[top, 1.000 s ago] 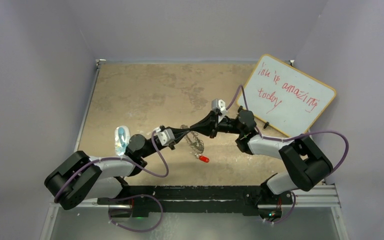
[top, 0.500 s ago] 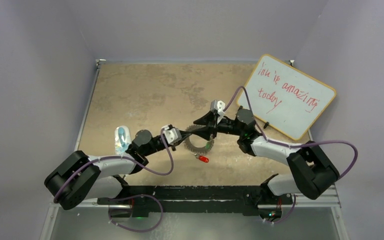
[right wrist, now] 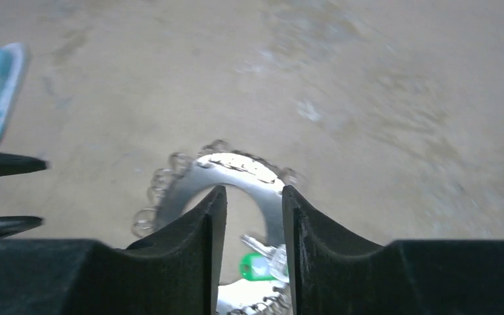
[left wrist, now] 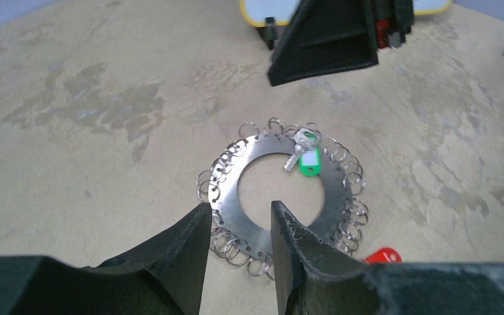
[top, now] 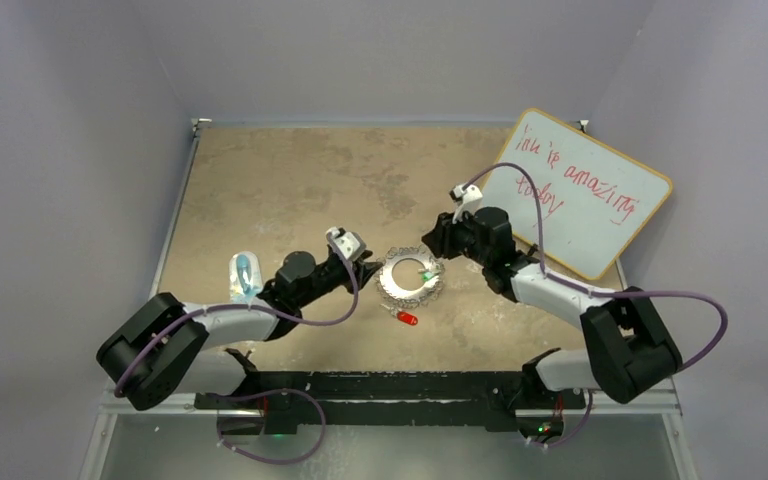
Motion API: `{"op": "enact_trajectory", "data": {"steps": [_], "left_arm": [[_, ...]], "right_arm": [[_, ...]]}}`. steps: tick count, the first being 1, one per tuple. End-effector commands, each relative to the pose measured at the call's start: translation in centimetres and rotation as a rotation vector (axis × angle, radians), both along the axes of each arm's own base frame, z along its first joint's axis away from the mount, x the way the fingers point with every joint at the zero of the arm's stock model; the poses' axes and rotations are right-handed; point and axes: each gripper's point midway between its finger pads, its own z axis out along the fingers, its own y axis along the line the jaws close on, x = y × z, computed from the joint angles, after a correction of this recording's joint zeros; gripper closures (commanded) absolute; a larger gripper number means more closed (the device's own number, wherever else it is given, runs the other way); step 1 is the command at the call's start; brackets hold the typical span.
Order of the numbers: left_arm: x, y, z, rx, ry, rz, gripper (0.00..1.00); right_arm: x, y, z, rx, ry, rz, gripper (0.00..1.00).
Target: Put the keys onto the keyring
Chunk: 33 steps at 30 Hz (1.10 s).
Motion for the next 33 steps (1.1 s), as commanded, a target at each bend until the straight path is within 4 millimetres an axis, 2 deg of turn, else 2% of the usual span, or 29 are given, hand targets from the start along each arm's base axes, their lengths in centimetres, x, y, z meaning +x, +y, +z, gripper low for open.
{"op": "enact_trajectory", "data": {"steps": [1,3,5,10,12,14,17,20,22,24,28,31,33], "left_arm": [[2.7,0.9,-0.6,-0.082,0.199,0.222,0.61],[3.2,1.2,-1.7,-0.090,0.276,0.267,0.60],[3.5,1.4,-2.7,-0.113,0.357,0.291,0.58],[4.3,2.7,-4.3,-0.225,0.520,0.308,0.52],[4.2,3.0,-4.8,-0.248,0.541,0.307,0.51],[4.1,2.9,-5.2,-0.238,0.552,0.301,0.51],[4.2,3.0,-6.1,-0.206,0.570,0.313,0.52],[4.6,4.0,-6.5,-0.178,0.568,0.376,0.52],[4.7,5.2,-6.9,-0.140,0.579,0.442,0.52],[4.6,6.3,-7.0,-0.102,0.590,0.500,0.52],[3.9,8.5,-6.6,-0.056,0.599,0.595,0.45],[3.2,10.3,-6.1,-0.024,0.600,0.667,0.40],[2.3,11.3,-6.5,0.000,0.624,0.704,0.40]], "right_arm": [[0.8,-5.1,-4.5,-0.092,0.266,-0.317,0.54],[-0.4,-4.7,-5.9,-0.080,0.341,-0.278,0.44],[-2.1,-3.5,-7.0,-0.058,0.411,-0.184,0.39],[-5.3,-1.7,-9.9,-0.012,0.556,-0.050,0.34],[-6.6,-0.8,-10.2,0.031,0.604,0.008,0.34],[-7.7,0.5,-9.9,0.077,0.644,0.067,0.36],[-8.6,3.8,-8.2,0.149,0.656,0.187,0.39],[-10.1,7.9,-6.6,0.186,0.671,0.340,0.40],[-10.2,9.2,-5.6,0.219,0.665,0.383,0.40],[-10.0,9.1,-5.2,0.222,0.660,0.372,0.36],[-7.6,7.1,-5.0,0.152,0.587,0.292,0.25],[-5.9,5.3,-4.7,0.128,0.536,0.265,0.21],[-5.1,4.8,-4.1,0.087,0.465,0.280,0.20]]}}
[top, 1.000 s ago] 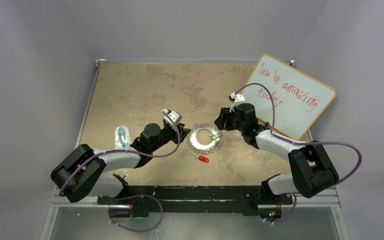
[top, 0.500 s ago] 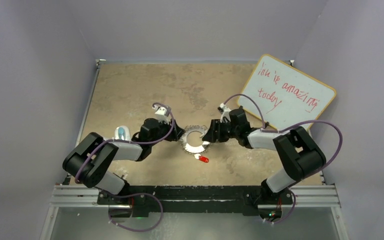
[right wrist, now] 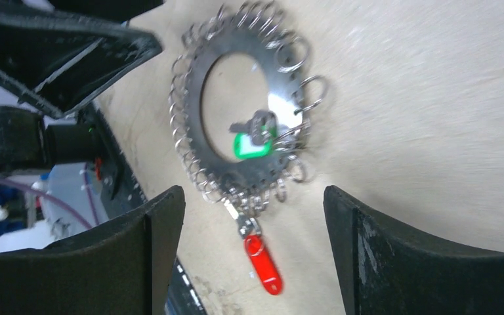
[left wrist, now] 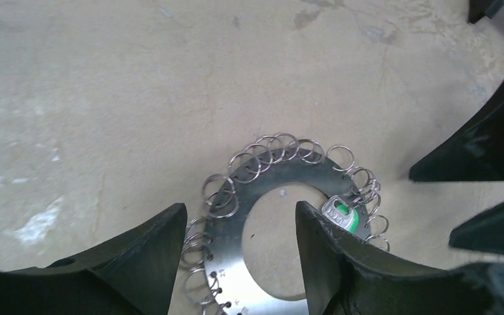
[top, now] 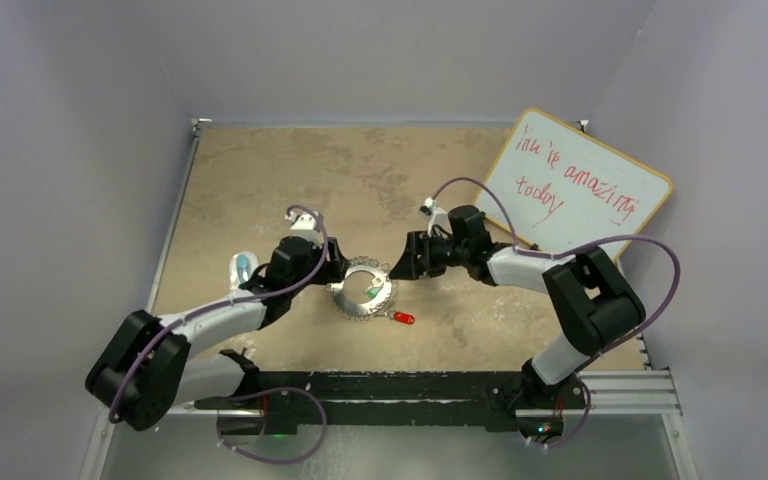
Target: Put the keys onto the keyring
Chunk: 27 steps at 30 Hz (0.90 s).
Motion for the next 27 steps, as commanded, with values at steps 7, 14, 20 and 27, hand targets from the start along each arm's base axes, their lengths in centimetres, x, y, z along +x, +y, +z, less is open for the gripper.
{"op": "enact_trajectory", "data": {"steps": [7,14,20,27], "left_arm": [[-3.4,1.6,-2.9,0.007,0.184,0.059,0.42],[-2.3,0.5,-3.8,-0.018,0.169,0.041,0.55],[1.6,-1.4,-4.4,0.063,0.110,-0.039,0.78],[6.4,-1.8,-2.1,0.186,-0.001,-0.057,0.67]], "right_arm": [[3.7,-1.2,2.1,-0.070,-0.274,0.051,0.22],[0.0,0.8,-1.4,0.006,-0.124,0.147,0.41],[-4.1,3.6,-2.7,0.051,-0.043,0.275,0.60],[-1.9,1.0,-1.3,-0.089,-0.152,0.119,0.39]]}}
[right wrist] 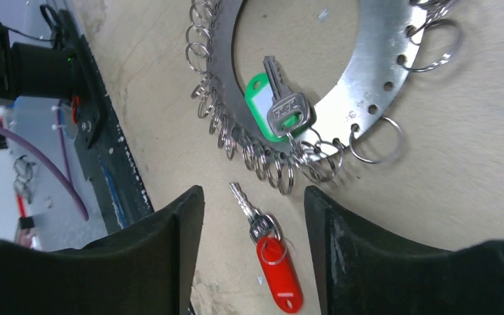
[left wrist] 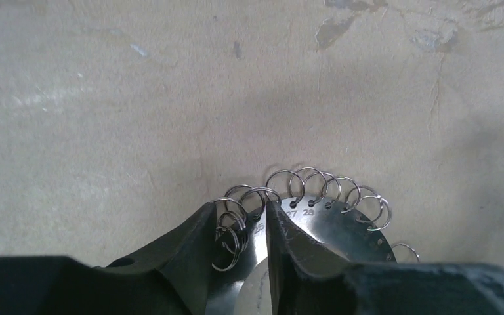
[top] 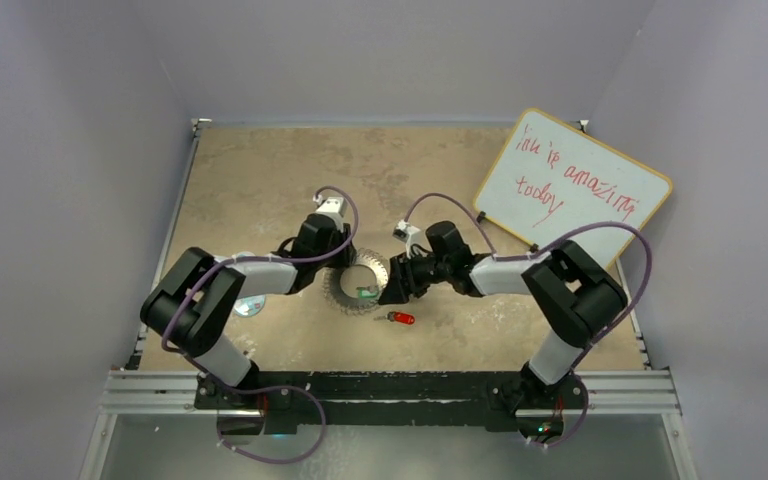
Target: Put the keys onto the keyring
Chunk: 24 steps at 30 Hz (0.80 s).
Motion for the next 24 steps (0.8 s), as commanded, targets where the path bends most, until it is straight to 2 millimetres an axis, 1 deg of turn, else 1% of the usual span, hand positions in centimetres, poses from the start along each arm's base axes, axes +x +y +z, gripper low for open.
{"op": "enact_trajectory", "data": {"steps": [1,2,5,7,8,9,10,11,12,13,14,15,16,17,19,20,21,22,23,24], "left_arm": [[2.0,0.1,2.3,0.086,-0.104,-0.052,0.64],[2.2,0.2,2.9,0.092,-0.126,-0.056,0.62],[2.1,0.5,4.7,0.096,-0.190,-0.068,0.57],[1.6,0.9,6.2,0.077,-0.244,-0.064,0.56],[1.3,1.2,7.0,0.063,-0.276,-0.058,0.55],[0.8,1.4,8.2,0.039,-0.319,-0.053,0.55],[0.3,1.7,8.9,0.023,-0.347,-0.050,0.54],[-0.3,2.1,9.2,0.008,-0.372,-0.044,0.54],[-0.8,2.5,9.8,-0.008,-0.399,-0.036,0.53],[-1.4,2.9,10.2,-0.022,-0.422,-0.027,0.53],[-1.9,3.3,10.8,-0.039,-0.452,-0.019,0.53],[-2.5,3.6,11.1,-0.054,-0.479,-0.017,0.52],[-3.0,3.9,11.6,-0.074,-0.515,-0.019,0.52],[-3.7,4.2,11.9,-0.092,-0.550,-0.021,0.52],[-5.2,4.5,12.6,-0.146,-0.634,-0.042,0.52],[-6.2,4.6,12.8,-0.178,-0.676,-0.058,0.52],[-7.1,4.6,13.3,-0.217,-0.732,-0.076,0.51],[-8.2,4.7,13.3,-0.248,-0.775,-0.100,0.50],[-9.2,4.6,13.4,-0.278,-0.811,-0.127,0.45],[-10.1,4.6,13.6,-0.301,-0.843,-0.150,0.44]], "right_arm": [[2.5,-2.1,1.8,-0.080,-0.136,-0.125,0.35],[3.0,-2.5,2.3,-0.087,-0.166,-0.145,0.33],[3.9,-3.2,4.0,-0.083,-0.272,-0.167,0.31],[4.2,-3.4,5.0,-0.062,-0.349,-0.162,0.31],[4.2,-3.5,5.1,-0.053,-0.390,-0.152,0.32],[4.3,-3.6,5.5,-0.035,-0.442,-0.142,0.32],[4.1,-3.6,5.9,-0.008,-0.493,-0.126,0.33],[3.5,-3.7,6.2,0.027,-0.545,-0.097,0.33],[3.8,-3.6,7.3,0.062,-0.624,-0.095,0.34],[3.5,-3.7,7.7,0.087,-0.678,-0.087,0.34],[2.8,-4.0,7.7,0.116,-0.720,-0.074,0.35],[2.9,-4.0,8.5,0.147,-0.781,-0.075,0.35],[2.3,-4.4,8.2,0.157,-0.823,-0.067,0.36],[2.1,-4.6,8.4,0.175,-0.865,-0.060,0.36],[1.5,-4.5,8.4,0.193,-0.938,-0.004,0.37],[1.1,-4.3,8.2,0.204,-0.961,0.042,0.38],[0.6,-4.0,8.0,0.218,-0.971,0.084,0.39],[0.1,-3.6,7.6,0.234,-0.977,0.139,0.41],[-0.4,-3.3,7.3,0.249,-0.984,0.190,0.44],[-0.7,-3.1,6.7,0.257,-0.982,0.230,0.46]]}}
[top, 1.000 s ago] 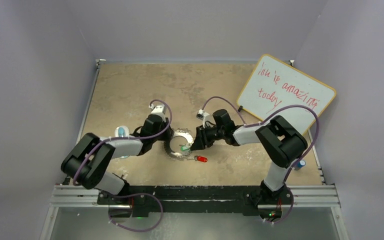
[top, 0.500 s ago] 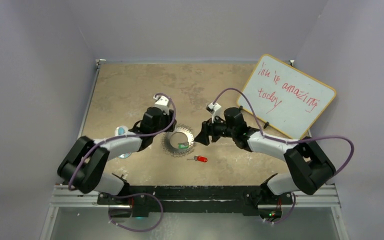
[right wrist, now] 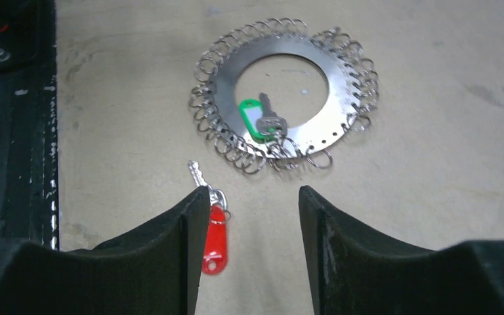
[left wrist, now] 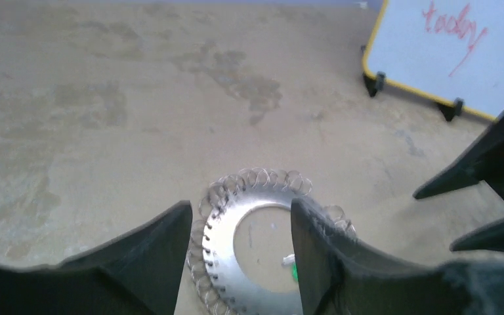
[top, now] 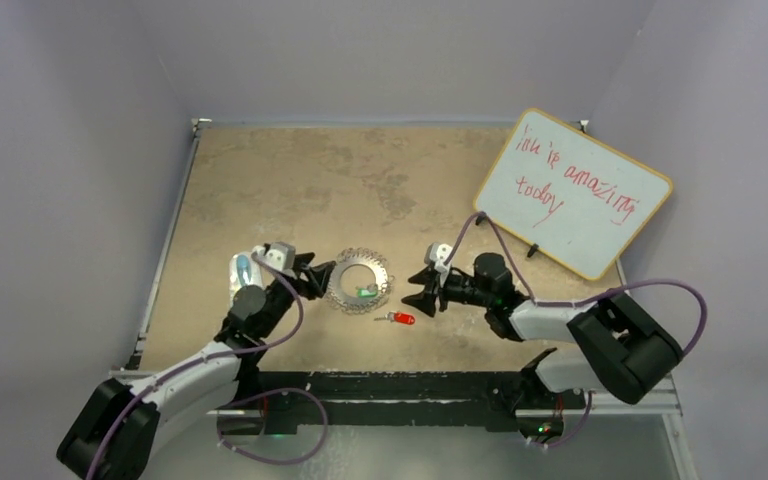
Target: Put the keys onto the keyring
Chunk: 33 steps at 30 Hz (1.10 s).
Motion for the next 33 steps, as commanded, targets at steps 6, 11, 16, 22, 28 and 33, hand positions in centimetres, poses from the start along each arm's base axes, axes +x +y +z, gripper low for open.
{"op": "enact_trajectory", "data": {"steps": [6,11,16,22,28,33], "left_arm": [[-4.3,-2.2,4.2,-0.096,-0.284,-0.238,0.45],[-4.0,-3.6,4.4,-0.058,-0.270,-0.300,0.47],[-2.5,-4.4,4.8,-0.019,-0.223,-0.300,0.50],[-0.9,-4.4,6.2,0.023,-0.206,-0.262,0.50],[0.4,-4.3,6.6,0.082,-0.170,-0.229,0.51],[1.3,-4.4,6.4,0.131,-0.130,-0.219,0.51]], "right_arm": [[-0.3,3.1,1.3,0.038,-0.297,0.305,0.55],[1.0,4.0,0.8,0.006,-0.303,0.331,0.63],[2.5,4.6,0.1,-0.039,-0.281,0.310,0.64],[3.0,4.8,-2.6,-0.142,-0.213,0.354,0.72],[3.0,4.7,-4.1,-0.197,-0.181,0.357,0.73],[3.0,4.4,-4.5,-0.217,-0.178,0.349,0.72]]}}
